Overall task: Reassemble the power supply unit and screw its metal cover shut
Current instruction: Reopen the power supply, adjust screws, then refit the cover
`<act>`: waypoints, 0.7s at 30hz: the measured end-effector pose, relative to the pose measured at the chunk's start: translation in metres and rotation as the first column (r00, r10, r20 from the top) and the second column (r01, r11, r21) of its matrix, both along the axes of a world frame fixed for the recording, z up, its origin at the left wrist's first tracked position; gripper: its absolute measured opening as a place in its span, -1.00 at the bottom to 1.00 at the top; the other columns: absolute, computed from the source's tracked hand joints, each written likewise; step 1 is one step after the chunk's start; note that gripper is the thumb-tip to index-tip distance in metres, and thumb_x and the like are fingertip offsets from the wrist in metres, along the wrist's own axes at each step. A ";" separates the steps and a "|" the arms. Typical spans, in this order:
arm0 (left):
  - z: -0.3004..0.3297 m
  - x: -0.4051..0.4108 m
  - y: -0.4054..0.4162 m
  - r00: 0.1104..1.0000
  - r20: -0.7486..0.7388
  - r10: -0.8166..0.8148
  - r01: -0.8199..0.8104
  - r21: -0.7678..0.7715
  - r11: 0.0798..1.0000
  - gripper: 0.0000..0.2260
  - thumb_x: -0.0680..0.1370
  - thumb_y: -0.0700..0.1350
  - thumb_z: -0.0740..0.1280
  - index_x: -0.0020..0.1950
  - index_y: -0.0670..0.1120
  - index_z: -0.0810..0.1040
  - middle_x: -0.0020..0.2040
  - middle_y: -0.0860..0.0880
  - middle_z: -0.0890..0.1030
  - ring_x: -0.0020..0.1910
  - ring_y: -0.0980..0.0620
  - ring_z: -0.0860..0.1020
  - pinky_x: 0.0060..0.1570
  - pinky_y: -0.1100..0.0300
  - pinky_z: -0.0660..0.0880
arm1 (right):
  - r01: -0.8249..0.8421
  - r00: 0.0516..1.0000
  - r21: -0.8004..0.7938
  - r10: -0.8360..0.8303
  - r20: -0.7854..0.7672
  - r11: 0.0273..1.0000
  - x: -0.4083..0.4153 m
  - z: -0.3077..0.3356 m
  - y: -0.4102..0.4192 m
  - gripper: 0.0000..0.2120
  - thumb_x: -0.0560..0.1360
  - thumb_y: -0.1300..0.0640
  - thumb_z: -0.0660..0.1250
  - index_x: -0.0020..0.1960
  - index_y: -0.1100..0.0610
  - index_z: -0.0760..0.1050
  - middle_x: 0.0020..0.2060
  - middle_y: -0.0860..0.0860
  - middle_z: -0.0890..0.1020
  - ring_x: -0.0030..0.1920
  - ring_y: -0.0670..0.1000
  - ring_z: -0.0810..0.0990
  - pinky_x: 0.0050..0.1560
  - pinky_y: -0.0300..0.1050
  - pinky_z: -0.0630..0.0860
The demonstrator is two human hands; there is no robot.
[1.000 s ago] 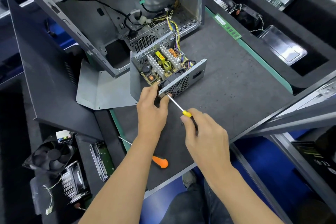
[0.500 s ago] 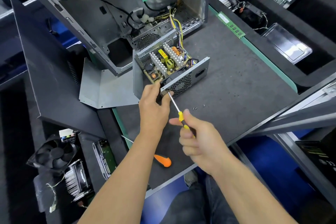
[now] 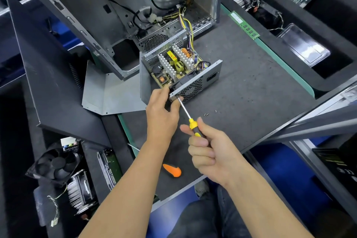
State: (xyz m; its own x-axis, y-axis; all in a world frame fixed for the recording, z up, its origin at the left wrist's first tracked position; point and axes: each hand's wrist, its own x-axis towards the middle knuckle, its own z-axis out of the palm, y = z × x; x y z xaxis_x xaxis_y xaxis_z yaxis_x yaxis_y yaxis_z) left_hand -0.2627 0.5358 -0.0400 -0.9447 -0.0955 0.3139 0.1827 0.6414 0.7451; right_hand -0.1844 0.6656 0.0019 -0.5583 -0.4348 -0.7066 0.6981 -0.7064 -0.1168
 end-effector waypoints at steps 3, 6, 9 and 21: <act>0.000 -0.001 -0.001 1.000 -0.007 -0.003 0.003 -0.017 1.000 -0.68 0.51 -0.29 0.45 0.26 -0.28 0.57 -0.07 -0.07 0.48 -0.12 0.22 0.38 -0.11 0.53 0.30 | 0.018 0.925 0.623 0.223 -0.306 0.782 0.003 -0.004 0.002 -0.74 0.49 -0.11 0.43 0.04 0.05 0.62 -0.37 -0.05 0.46 -0.51 -0.10 0.30 -0.52 -0.24 0.29; 0.000 0.000 0.000 1.000 -0.005 0.013 -0.013 -0.025 1.000 -0.67 0.51 -0.31 0.44 0.26 -0.29 0.56 -0.06 -0.03 0.46 -0.12 0.26 0.38 -0.08 0.55 0.30 | 0.425 0.716 0.890 0.662 -0.219 -0.165 0.005 -0.014 -0.002 -0.82 0.56 -0.06 0.36 -0.02 0.03 0.63 -0.38 -0.07 0.54 -0.41 -0.02 0.49 -0.38 -0.10 0.46; 0.001 -0.001 0.001 1.000 0.001 0.022 -0.022 -0.007 1.000 -0.66 0.52 -0.31 0.44 0.28 -0.28 0.55 -0.07 -0.03 0.46 -0.10 0.32 0.41 -0.08 0.55 0.30 | 0.255 0.796 0.933 0.493 -0.351 0.254 -0.004 -0.013 -0.002 -0.68 0.59 -0.09 0.29 -0.12 0.15 0.61 -0.49 0.00 0.38 -0.50 -0.05 0.32 -0.47 -0.16 0.32; 0.006 0.040 -0.001 0.997 0.003 0.083 -0.083 -0.009 0.997 -0.84 0.48 -0.19 0.51 0.04 -0.09 0.66 -0.12 0.05 0.57 -0.17 0.21 0.50 -0.07 0.41 0.40 | 0.266 0.870 0.950 0.384 -0.310 0.165 -0.002 -0.031 0.081 -0.81 0.55 -0.16 0.30 -0.12 -0.10 0.60 -0.35 -0.02 0.56 -0.34 -0.13 0.44 -0.34 -0.38 0.40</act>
State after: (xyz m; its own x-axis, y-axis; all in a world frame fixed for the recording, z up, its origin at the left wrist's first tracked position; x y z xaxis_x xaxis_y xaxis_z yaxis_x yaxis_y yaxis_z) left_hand -0.2227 0.5346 -0.0336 -0.9345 -0.1708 0.3123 0.1264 0.6608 0.7398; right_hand -0.1860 0.7465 -0.0288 -0.8949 0.3560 -0.2689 0.3707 0.2579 -0.8922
